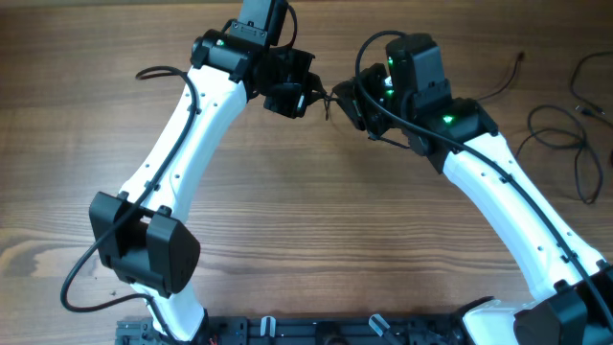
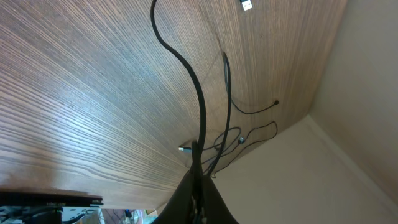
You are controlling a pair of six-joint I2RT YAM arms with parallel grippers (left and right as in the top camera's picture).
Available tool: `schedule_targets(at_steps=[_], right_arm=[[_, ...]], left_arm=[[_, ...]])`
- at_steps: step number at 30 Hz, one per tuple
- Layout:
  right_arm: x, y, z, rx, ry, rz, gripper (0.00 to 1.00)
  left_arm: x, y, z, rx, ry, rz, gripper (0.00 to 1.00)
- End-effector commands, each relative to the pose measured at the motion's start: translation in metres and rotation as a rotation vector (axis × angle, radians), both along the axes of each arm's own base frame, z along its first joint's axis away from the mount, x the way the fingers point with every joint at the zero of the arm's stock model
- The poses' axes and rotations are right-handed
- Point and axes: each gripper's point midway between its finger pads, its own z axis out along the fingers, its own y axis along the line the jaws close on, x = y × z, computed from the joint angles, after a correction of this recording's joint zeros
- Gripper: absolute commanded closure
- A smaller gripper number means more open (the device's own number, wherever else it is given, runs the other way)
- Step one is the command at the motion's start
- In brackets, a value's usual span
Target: Untangle cables
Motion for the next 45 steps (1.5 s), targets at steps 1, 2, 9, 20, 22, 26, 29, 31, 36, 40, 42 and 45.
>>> schedule_targets(at_steps=[1,2,9,20,22,26,29,31,36,40,42,45], right_arm=[[0.001,0.001,-0.006,-0.024,0.001,0.004,0.78],[0.001,0.001,-0.006,-0.025,0.002,0.003,0.78],[-0.001,0.000,-0.009,-0.032,0.016,0.004,0.78],[-0.005,0.005,-0.011,-0.062,0.003,0.020,0.79],[-0.003,0.003,-0.011,-0.072,-0.005,0.008,0.80],[-0.002,0.002,-0.012,-0.079,-0.008,0.004,0.82],[0.000,0.000,-0.014,-0.093,-0.010,-0.005,0.88],[0.001,0.001,-0.019,-0.099,0.000,-0.003,0.96],[0.004,0.006,-0.034,-0.123,0.014,0.019,0.96],[0.018,0.013,-0.017,-0.142,-0.134,0.091,0.96],[0.025,0.013,0.000,-0.147,-0.225,0.107,0.96],[0.029,0.003,0.015,-0.151,-0.273,0.087,0.96]], left_arm=[[-0.003,-0.004,0.006,-0.014,-0.018,-0.028,0.96],[-0.003,-0.004,0.006,-0.013,-0.018,-0.028,0.96],[-0.003,-0.004,0.006,-0.014,-0.017,-0.028,0.96],[-0.003,-0.004,0.006,-0.013,-0.018,-0.028,0.96],[-0.003,-0.004,0.006,-0.013,-0.018,-0.029,0.96],[-0.003,-0.004,0.006,-0.013,-0.018,-0.029,0.96],[-0.003,-0.004,0.006,-0.013,-0.018,-0.029,0.96],[-0.003,-0.004,0.006,-0.013,-0.018,-0.029,0.96],[-0.004,-0.003,0.006,-0.011,-0.020,-0.034,0.96],[-0.001,0.011,0.012,0.019,-0.077,-0.060,0.96],[-0.001,0.037,0.016,0.077,-0.092,-0.032,0.96],[-0.003,0.077,0.029,0.125,-0.110,0.018,0.96]])
